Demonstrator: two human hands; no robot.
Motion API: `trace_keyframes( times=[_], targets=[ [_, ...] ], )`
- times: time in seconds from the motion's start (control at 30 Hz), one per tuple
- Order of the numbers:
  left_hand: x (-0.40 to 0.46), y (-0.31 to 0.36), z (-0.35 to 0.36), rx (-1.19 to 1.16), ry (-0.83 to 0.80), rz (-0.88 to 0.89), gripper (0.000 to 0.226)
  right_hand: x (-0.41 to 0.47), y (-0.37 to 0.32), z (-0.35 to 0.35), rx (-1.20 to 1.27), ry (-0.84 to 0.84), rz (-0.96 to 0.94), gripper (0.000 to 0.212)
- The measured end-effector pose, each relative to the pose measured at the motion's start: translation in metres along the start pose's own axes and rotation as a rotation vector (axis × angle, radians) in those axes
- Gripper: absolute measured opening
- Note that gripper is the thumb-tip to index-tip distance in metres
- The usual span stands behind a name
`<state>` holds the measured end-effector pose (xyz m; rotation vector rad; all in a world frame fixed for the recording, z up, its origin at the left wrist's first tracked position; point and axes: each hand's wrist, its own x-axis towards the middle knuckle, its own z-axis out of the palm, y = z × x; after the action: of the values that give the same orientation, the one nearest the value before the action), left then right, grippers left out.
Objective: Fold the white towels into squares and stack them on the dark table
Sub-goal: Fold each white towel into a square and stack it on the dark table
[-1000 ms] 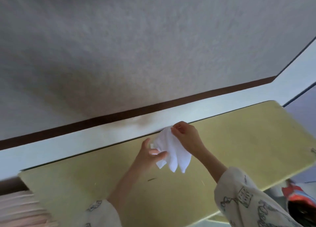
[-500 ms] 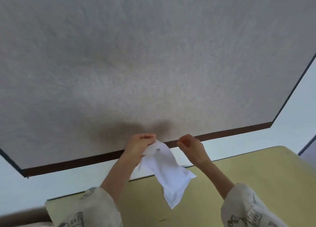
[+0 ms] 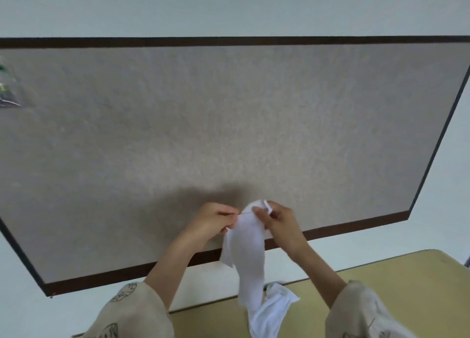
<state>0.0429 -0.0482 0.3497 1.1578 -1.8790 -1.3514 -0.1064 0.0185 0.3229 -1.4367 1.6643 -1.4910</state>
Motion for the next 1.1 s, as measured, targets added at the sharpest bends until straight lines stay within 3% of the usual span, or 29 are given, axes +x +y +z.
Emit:
trace_keyframes(
  times=[0.07,0.17,0.37,0.53,0.67,0.8,0.87,0.93,1.1],
  targets=[
    [-0.001,0.004,-0.003,0.125,0.006,0.084,0.018,0.011,-0.011,-0.011,0.06,-0.119,0.105,0.017],
    [0.002,0.01,-0.004,0.163,0.021,0.185,0.02,0.021,-0.026,-0.018,0.044,-0.205,0.082,0.02],
    [0.004,0.018,-0.003,0.113,-0.059,0.209,0.02,0.036,-0.046,-0.022,0.017,-0.232,0.034,0.024],
    [0.009,0.024,-0.019,0.1,-0.008,0.241,0.013,0.045,-0.05,-0.028,0.005,-0.229,0.043,0.018],
    [0.017,0.027,-0.029,0.303,0.045,0.374,0.009,0.053,-0.051,-0.024,-0.007,-0.208,0.038,0.018],
    [0.024,0.004,-0.039,0.533,-0.004,0.319,0.017,0.061,-0.058,-0.019,-0.058,-0.174,-0.007,0.033],
    [0.027,-0.014,-0.042,0.598,0.038,0.272,0.027,0.065,-0.06,-0.019,-0.048,-0.17,0.0,0.029],
    [0.028,-0.029,-0.047,0.589,0.079,0.231,0.033,0.069,-0.059,-0.021,-0.046,-0.182,0.013,0.025],
    [0.027,-0.044,-0.064,0.498,0.085,0.217,0.019,0.072,-0.045,-0.023,-0.121,-0.168,0.033,0.014]
  ],
)
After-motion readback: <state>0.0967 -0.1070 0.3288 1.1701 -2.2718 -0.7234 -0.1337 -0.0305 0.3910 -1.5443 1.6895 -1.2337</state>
